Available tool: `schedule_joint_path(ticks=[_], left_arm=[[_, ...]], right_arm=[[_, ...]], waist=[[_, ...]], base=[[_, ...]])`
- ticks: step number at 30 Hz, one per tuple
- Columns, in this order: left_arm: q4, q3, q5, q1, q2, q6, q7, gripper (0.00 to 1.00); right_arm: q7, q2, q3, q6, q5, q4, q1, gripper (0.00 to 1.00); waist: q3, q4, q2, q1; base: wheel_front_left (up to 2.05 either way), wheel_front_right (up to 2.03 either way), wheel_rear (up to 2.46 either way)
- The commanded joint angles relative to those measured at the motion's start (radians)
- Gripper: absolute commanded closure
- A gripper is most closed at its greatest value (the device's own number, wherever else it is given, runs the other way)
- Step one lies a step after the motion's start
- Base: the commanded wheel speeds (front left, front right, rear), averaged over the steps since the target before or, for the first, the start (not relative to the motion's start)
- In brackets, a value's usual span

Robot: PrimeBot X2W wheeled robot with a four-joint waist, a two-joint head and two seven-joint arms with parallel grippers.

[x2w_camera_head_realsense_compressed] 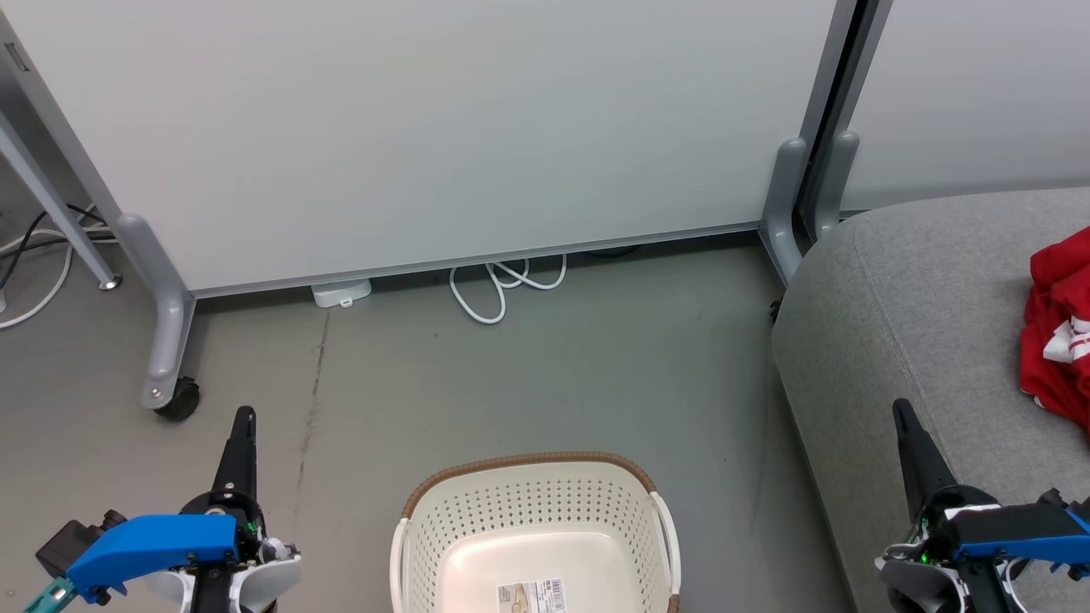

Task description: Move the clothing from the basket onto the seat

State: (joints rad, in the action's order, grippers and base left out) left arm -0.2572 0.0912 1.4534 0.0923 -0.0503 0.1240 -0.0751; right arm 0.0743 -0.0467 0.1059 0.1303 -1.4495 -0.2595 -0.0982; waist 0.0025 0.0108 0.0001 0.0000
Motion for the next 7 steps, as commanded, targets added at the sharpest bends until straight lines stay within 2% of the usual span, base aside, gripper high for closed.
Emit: schedule_joint_path(ticks=[1, 7], left_arm=[[0.008, 0.009, 0.018, 0.020, 0.000, 0.007, -0.005, 1.00], [0.010, 0.014, 0.062, 0.020, 0.000, 0.009, -0.018, 1.00]], right_arm=[[0.006, -0.006, 0.002, 0.001, -0.021, 0.009, -0.014, 1.00], [0.019, -0.006, 0.005, 0.001, -0.067, 0.011, -0.014, 1.00]], waist=[[0.000, -0.001, -0.0001, 0.0000], [0.000, -0.004, -0.0001, 0.0000]], base=[[0.00, 0.00, 0.00], [0.00, 0.00, 0.00]])
